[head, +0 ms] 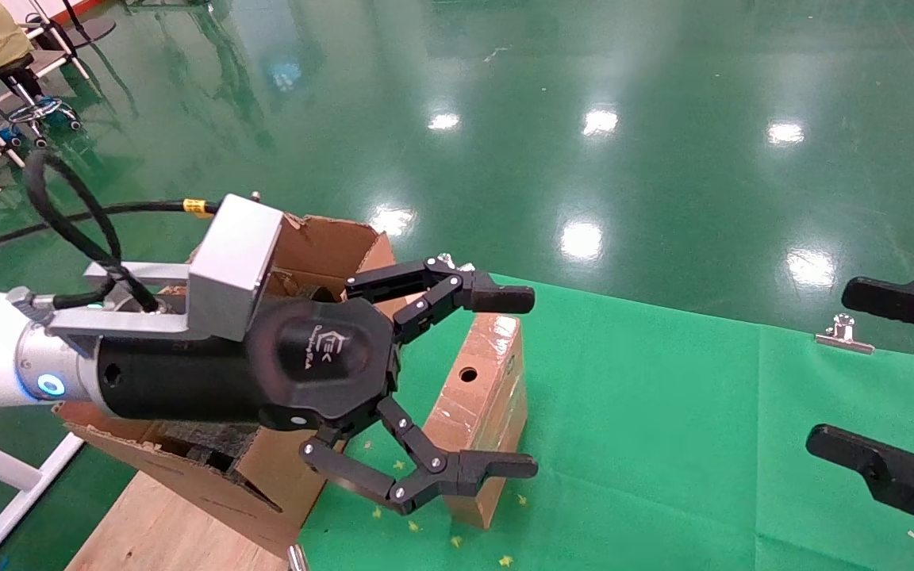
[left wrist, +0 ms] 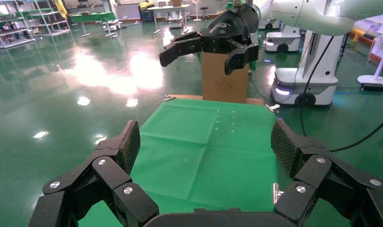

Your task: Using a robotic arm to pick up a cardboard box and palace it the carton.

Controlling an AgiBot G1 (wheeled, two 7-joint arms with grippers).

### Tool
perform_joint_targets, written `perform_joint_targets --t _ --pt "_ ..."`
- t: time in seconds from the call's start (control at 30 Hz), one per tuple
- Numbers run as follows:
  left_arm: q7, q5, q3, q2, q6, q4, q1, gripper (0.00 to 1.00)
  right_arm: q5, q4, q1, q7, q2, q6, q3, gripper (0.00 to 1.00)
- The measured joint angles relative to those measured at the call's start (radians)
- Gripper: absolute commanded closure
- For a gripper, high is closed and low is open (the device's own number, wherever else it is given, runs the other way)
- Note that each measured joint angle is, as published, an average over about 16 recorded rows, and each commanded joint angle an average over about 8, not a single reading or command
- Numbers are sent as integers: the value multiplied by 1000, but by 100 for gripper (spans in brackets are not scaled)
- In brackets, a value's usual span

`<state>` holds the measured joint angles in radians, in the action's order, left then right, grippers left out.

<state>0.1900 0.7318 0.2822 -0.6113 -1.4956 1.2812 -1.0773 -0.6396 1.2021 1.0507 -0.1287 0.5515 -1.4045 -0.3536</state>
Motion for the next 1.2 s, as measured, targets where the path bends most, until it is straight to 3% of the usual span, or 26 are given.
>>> perform_joint_targets --t 0.1,0.13,0.5,0.97,1.2 --pt "0 0 0 0 0 0 0 0 0 0 0 0 0 0 0 92" --pt "1 0 0 0 0 -1 0 0 0 0 0 0 0 0 0 100" --pt "116 69 49 12 1 -10 -61 0 0 0 0 0 0 0 0 100" --pt "534 382 219 -6 35 -10 -292 0 0 0 0 0 0 0 0 100" --pt "666 469 268 -24 44 -15 -348 0 0 0 0 0 0 0 0 100"
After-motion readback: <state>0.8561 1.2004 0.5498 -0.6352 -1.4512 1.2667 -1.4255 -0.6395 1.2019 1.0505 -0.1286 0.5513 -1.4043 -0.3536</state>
